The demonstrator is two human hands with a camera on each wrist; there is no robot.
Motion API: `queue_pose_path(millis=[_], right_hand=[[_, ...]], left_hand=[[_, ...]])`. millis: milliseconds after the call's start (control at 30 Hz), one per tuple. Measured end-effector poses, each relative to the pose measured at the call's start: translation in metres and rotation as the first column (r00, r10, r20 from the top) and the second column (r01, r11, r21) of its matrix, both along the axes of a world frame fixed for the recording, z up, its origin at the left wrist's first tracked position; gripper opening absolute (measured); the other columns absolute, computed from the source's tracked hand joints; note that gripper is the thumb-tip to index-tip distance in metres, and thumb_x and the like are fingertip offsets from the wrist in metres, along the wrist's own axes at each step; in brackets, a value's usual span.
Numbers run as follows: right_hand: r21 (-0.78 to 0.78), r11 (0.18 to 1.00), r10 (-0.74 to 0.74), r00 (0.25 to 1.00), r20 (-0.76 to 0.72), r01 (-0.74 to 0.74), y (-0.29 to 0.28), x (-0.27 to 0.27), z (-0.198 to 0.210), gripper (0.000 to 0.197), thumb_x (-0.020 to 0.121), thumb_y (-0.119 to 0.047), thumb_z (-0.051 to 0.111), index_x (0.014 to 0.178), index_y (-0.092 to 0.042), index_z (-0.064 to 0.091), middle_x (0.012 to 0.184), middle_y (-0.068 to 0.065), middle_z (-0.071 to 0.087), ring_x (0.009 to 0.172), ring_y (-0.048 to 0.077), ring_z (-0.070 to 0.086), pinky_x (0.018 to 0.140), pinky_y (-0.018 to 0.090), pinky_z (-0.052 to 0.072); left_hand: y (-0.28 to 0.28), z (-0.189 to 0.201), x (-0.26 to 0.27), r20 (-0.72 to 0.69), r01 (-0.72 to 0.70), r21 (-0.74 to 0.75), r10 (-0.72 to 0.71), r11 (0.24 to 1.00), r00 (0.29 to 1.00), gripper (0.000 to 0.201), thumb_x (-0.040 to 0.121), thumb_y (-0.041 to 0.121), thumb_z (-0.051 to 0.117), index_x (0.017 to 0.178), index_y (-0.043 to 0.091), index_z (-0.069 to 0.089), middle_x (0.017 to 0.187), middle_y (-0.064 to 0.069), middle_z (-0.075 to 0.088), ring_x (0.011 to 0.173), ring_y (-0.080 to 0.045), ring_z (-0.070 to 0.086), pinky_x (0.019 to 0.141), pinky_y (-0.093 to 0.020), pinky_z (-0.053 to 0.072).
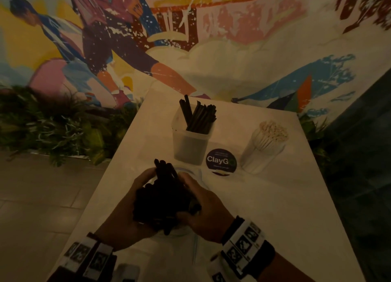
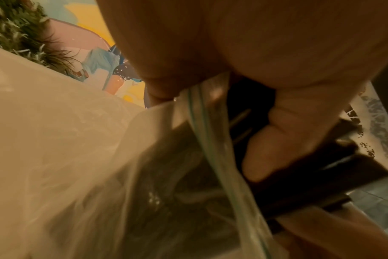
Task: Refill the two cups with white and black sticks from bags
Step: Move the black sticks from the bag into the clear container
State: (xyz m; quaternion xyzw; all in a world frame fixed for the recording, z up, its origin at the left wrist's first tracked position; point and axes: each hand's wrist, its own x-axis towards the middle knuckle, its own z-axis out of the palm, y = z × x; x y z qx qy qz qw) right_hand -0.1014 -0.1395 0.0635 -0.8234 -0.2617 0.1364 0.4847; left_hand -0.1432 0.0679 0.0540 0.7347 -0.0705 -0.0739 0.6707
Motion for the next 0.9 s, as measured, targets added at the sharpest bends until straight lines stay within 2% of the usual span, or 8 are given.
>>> queue_pose_path(millis=[100,200,267,367,500,633,800,900], right_hand=[[0.045,0.997,-0.067,0.996,0.064,0.064,0.01,0.0,-0.006,0.064,0.086,-0.021,0.062,0.142,-0.029,0.031,0.14,-0.01,0.047,0.128,0.004,0.043,0.108,0.025,0.038],[0.033,0.992,-0.122,0.984,0.133,0.119,0.011,0.001,-0.014,0.05,0.083,-0.019,0.06,0.131,-0.02,0.046,0.129,-0.002,0.055,0.119,0.01,0.051,0.102,0.033,0.044],[0.056,0.986,-0.165,0.973,0.16,0.158,0.01,0.002,-0.019,0.038,0.081,-0.018,0.062,0.118,-0.019,0.053,0.114,-0.002,0.059,0.106,0.012,0.055,0.091,0.037,0.049],[0.105,0.973,-0.223,0.956,0.189,0.206,0.007,0.004,-0.021,0.025,0.08,-0.025,0.065,0.1,-0.021,0.053,0.096,-0.005,0.056,0.088,0.009,0.054,0.078,0.029,0.049],[0.156,0.953,-0.287,0.939,0.189,0.26,0.003,0.004,-0.016,0.026,0.073,-0.039,0.067,0.085,-0.027,0.046,0.083,-0.007,0.05,0.073,0.005,0.048,0.066,0.022,0.042],[0.19,0.919,-0.368,0.923,0.108,0.344,0.002,0.007,-0.01,0.038,0.061,-0.044,0.073,0.075,-0.024,0.044,0.071,-0.009,0.047,0.063,0.006,0.045,0.059,0.022,0.042],[0.203,0.898,-0.392,0.919,-0.03,0.39,0.006,0.008,-0.007,0.058,0.047,-0.053,0.078,0.069,-0.014,0.042,0.061,-0.007,0.044,0.057,0.008,0.04,0.057,0.038,0.043],[0.302,0.864,-0.412,0.91,-0.032,0.402,0.006,0.008,0.0,0.055,0.049,-0.046,0.082,0.068,-0.017,0.039,0.058,-0.009,0.045,0.053,0.005,0.041,0.052,0.027,0.042]], left_hand=[[-0.001,0.004,-0.002,0.036,-0.016,0.16,0.011,0.987,0.999,0.108,0.054,0.004,0.086,0.105,0.08,0.03,0.105,0.053,0.048,0.099,0.023,0.05,0.08,-0.001,0.043],[0.002,-0.005,0.003,0.125,-0.022,0.117,0.007,0.993,0.992,0.09,0.056,0.02,0.087,0.126,0.05,0.04,0.117,0.018,0.06,0.105,-0.008,0.062,0.088,-0.023,0.052],[0.002,-0.009,0.001,0.171,-0.065,0.08,0.05,0.995,0.984,0.08,0.055,0.034,0.086,0.124,0.038,0.046,0.122,0.012,0.058,0.11,-0.013,0.061,0.092,-0.027,0.051],[0.002,-0.015,0.0,0.175,-0.155,-0.009,0.154,0.988,0.972,0.063,0.051,0.043,0.085,0.107,0.035,0.058,0.126,0.013,0.056,0.113,-0.014,0.059,0.096,-0.029,0.05],[0.005,-0.025,-0.002,0.168,-0.215,-0.056,0.221,0.975,0.961,0.056,0.053,0.054,0.083,0.102,0.036,0.062,0.123,0.004,0.059,0.111,-0.029,0.059,0.097,-0.049,0.048],[0.004,-0.025,-0.001,0.171,-0.232,-0.066,0.24,0.971,0.956,0.052,0.052,0.036,0.082,0.101,0.041,0.063,0.122,0.003,0.06,0.114,-0.024,0.058,0.098,-0.036,0.049],[0.004,-0.024,0.0,0.17,-0.241,-0.049,0.245,0.969,0.954,0.051,0.054,0.041,0.082,0.101,0.04,0.062,0.121,0.003,0.06,0.109,-0.019,0.061,0.094,-0.032,0.052],[0.004,-0.025,0.0,0.149,-0.241,-0.079,0.251,0.967,0.956,0.052,0.053,0.049,0.084,0.1,0.04,0.063,0.121,0.003,0.062,0.106,-0.021,0.063,0.091,-0.033,0.053]])
